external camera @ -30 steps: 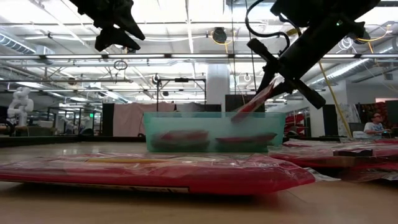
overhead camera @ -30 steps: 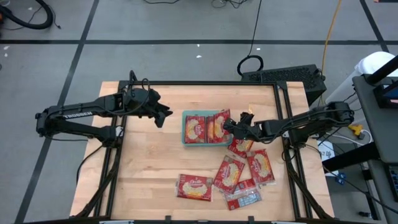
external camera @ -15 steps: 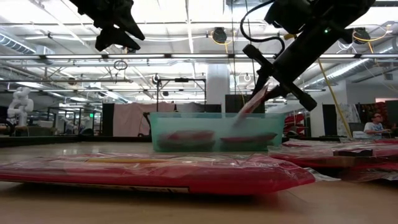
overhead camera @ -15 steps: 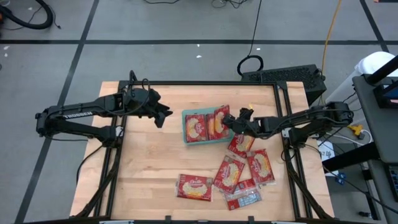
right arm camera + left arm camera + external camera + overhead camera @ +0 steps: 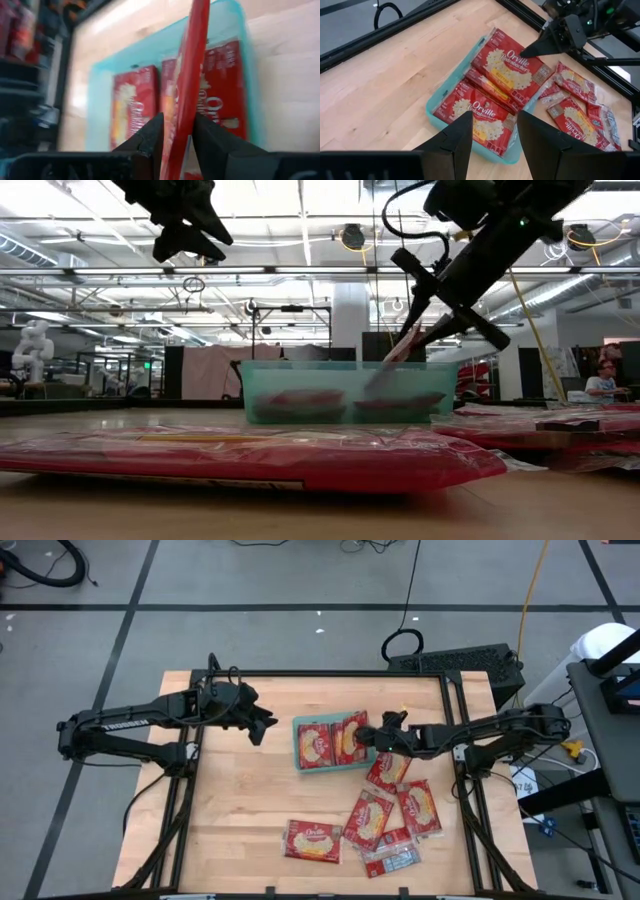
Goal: Sort popcorn bags into baskets
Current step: Put the red popcorn bag into the green bin
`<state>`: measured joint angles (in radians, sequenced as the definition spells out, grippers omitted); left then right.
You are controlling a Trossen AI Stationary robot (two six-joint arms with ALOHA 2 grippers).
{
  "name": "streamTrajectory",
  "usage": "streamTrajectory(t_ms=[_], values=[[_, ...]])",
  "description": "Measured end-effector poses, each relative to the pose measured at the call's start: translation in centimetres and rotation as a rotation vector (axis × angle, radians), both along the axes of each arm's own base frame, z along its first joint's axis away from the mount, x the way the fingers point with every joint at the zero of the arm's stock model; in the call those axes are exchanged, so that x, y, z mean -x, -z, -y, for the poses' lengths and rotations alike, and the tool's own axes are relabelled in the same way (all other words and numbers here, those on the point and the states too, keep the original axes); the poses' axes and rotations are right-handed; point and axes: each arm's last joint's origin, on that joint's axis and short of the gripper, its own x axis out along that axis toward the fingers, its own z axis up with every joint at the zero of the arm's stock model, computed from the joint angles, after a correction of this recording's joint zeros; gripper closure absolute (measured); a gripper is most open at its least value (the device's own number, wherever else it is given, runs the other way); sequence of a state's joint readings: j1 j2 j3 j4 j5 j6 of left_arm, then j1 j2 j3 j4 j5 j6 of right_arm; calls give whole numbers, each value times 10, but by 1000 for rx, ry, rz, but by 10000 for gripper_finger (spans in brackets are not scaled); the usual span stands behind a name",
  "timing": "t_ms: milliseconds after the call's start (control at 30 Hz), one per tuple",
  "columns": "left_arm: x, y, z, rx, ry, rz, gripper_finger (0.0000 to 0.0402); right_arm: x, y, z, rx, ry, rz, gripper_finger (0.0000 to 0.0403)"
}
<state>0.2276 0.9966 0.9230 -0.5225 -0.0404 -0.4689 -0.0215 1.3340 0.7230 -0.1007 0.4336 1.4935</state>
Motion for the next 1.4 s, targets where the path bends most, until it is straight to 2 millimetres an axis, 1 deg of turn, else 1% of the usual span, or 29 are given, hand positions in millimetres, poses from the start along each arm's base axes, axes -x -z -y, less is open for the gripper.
streamTrajectory(t_ms=[100, 200, 267, 400, 467, 533, 633, 733, 833, 967, 1133, 1200, 1233, 1400], values=[[0, 0, 1, 16, 12, 0, 245, 0, -14, 6, 8, -47, -125, 312], [0, 1, 2, 31, 31, -8, 245, -3, -32, 14, 44, -124, -215, 312], [1, 2, 3, 31, 36, -20, 245, -5, -45, 22, 60, -162, -236, 312], [1, 2, 3, 32, 35, -22, 245, -4, -66, 39, 76, -204, -298, 312], [1, 2, 3, 37, 32, -20, 245, -5, -75, 47, 90, -238, -289, 312], [1, 2, 3, 37, 31, -20, 245, -7, -80, 55, 90, -276, -272, 312], [1, 2, 3, 35, 33, -21, 245, -13, -77, 61, 71, -348, -266, 313], [1, 2, 2, 23, 35, -24, 245, -23, -64, 63, 22, -409, -277, 323], [1, 2, 2, 18, 35, -26, 245, -33, -47, 64, -35, -464, -306, 341], [1, 2, 2, 18, 35, -26, 245, -41, -26, 66, -87, -483, -371, 371], [1, 3, 2, 21, 32, -28, 245, -45, -10, 71, -118, -496, -420, 400], [2, 3, 2, 25, 31, -36, 245, -45, -10, 73, -117, -504, -414, 400], [2, 4, 2, 31, 27, -39, 245, -44, -13, 73, -114, -514, -397, 399], [5, 8, 4, 81, 17, -87, 245, -34, -43, 71, -32, -535, -306, 395]])
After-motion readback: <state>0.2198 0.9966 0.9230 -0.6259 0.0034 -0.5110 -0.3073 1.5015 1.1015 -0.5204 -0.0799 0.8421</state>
